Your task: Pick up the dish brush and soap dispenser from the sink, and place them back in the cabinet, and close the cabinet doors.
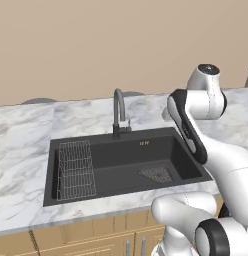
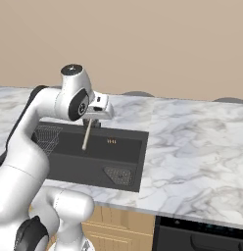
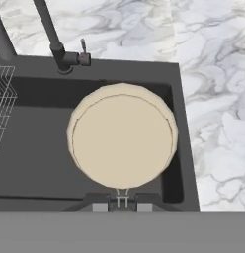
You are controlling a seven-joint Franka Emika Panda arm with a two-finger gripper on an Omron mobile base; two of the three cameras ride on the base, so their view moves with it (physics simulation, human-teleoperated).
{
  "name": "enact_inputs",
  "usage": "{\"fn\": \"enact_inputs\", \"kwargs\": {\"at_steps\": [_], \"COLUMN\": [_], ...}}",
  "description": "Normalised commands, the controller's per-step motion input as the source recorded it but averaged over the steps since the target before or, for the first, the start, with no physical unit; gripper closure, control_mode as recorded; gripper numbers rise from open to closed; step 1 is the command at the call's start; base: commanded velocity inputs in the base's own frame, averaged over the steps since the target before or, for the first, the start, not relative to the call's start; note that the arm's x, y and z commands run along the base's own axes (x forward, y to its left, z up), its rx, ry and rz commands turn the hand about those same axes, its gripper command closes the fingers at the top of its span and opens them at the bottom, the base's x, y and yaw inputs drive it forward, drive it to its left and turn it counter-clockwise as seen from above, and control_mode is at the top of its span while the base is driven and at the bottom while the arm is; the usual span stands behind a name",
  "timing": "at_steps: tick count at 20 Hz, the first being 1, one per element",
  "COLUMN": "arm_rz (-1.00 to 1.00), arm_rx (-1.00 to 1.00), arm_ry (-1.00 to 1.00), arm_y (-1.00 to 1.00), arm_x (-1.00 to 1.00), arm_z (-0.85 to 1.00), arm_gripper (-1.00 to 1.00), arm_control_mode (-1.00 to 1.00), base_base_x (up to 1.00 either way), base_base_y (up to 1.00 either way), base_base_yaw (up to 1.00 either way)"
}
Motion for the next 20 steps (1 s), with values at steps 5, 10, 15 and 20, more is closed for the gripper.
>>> {"fn": "enact_inputs", "kwargs": {"at_steps": [5,10,15,20], "arm_rz": [0.0,0.0,0.0,0.0], "arm_rx": [-0.01,0.0,0.0,0.0], "arm_ry": [-0.03,-0.01,0.0,0.0], "arm_y": [0.0,0.0,0.06,0.28], "arm_x": [-0.34,-0.31,-0.14,-0.13], "arm_z": [0.5,0.42,0.14,0.0], "arm_gripper": [1.0,1.0,1.0,1.0], "arm_control_mode": [-1.0,-1.0,-1.0,-1.0], "base_base_x": [0.0,0.0,0.0,0.0], "base_base_y": [0.0,0.0,0.0,0.0], "base_base_yaw": [0.0,0.0,0.0,0.0]}}
